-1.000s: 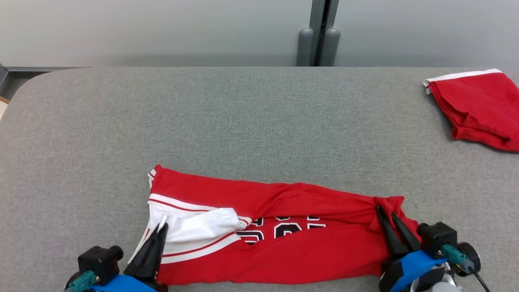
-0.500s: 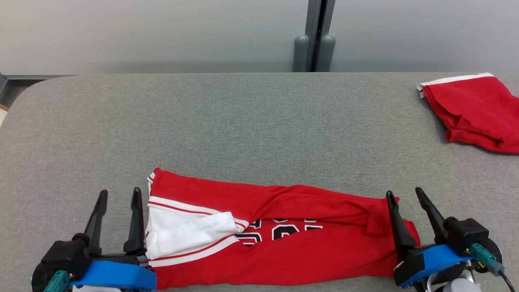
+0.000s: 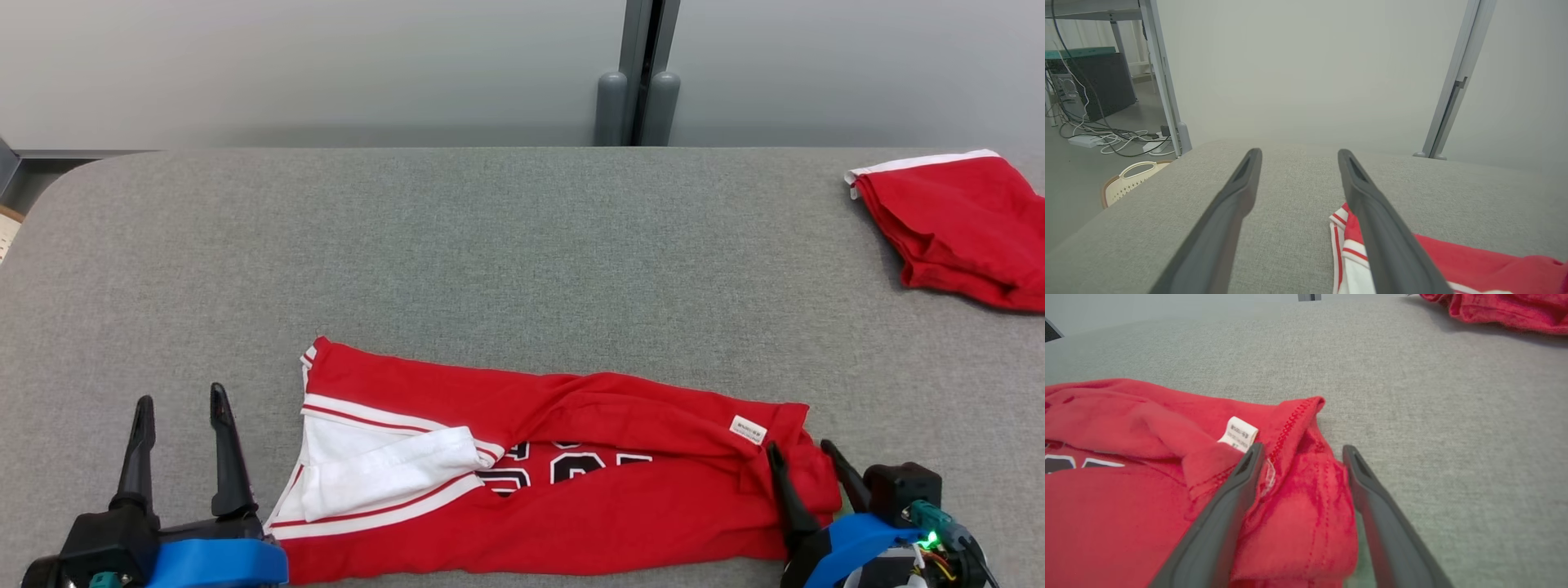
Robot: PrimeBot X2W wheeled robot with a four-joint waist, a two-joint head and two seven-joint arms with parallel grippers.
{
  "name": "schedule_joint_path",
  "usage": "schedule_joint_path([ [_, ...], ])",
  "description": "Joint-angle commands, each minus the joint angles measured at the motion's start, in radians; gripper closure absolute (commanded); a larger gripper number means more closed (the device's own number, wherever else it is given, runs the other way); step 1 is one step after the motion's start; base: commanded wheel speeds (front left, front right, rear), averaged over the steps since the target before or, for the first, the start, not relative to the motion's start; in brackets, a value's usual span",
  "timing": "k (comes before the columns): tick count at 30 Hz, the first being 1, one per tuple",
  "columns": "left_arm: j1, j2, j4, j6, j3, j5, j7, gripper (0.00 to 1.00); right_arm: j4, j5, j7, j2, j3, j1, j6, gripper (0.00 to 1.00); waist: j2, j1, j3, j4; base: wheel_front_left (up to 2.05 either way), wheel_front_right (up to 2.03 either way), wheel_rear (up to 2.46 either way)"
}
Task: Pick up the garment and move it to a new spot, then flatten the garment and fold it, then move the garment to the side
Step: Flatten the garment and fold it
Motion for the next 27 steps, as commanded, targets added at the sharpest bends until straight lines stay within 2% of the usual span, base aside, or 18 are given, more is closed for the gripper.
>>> schedule_joint_path([
  [1,0.007,-0.013,0.01,-0.007,0.024,0.028,-0.004,0.0,0.019,-0.007,0.001,0.005,0.004,-0.013,0.0,0.0,-0.0001,0.0001,0.001,0.0,0.0,0.0,0.0],
  [9,-0.004,-0.044,0.05,-0.034,0.081,0.11,-0.004,0.0,0.107,-0.001,0.048,0.013,0.037,-0.002,0.0,0.0,-0.0001,0.0001,0.0,-0.001,0.0,0.0,0.0],
  [10,-0.004,-0.048,0.051,-0.034,0.084,0.116,-0.004,0.0,0.115,0.004,0.053,0.015,0.05,0.001,0.001,0.43,-0.0001,0.0001,-0.001,-0.001,0.0,0.0,0.0],
  [11,-0.003,-0.052,0.053,-0.034,0.087,0.122,-0.004,0.0,0.119,0.011,0.055,0.017,0.061,0.002,0.001,0.73,-0.0001,0.0001,-0.002,-0.001,0.0,0.0,0.0],
  [12,-0.001,-0.054,0.059,-0.036,0.088,0.13,-0.004,0.0,0.121,0.014,0.057,0.018,0.074,0.001,0.002,0.97,-0.0001,0.0001,-0.003,-0.001,0.0,0.0,0.0],
  [13,-0.003,-0.054,0.063,-0.038,0.092,0.134,-0.004,0.0,0.12,0.023,0.053,0.018,0.081,-0.002,0.002,1.0,-0.0001,0.0001,-0.004,-0.002,0.0,0.0,0.0],
  [18,-0.001,-0.063,0.077,-0.049,0.105,0.152,-0.004,0.0,0.094,0.042,0.012,0.005,0.068,-0.032,0.0,1.0,-0.0001,0.0001,-0.012,-0.009,0.0,0.0,0.0],
  [27,-0.007,-0.069,0.088,-0.063,0.114,0.173,-0.004,0.0,0.056,0.056,0.027,-0.136,-0.064,-0.071,0.0,1.0,-0.0001,0.0001,-0.019,-0.022,0.0,0.0,0.0],
])
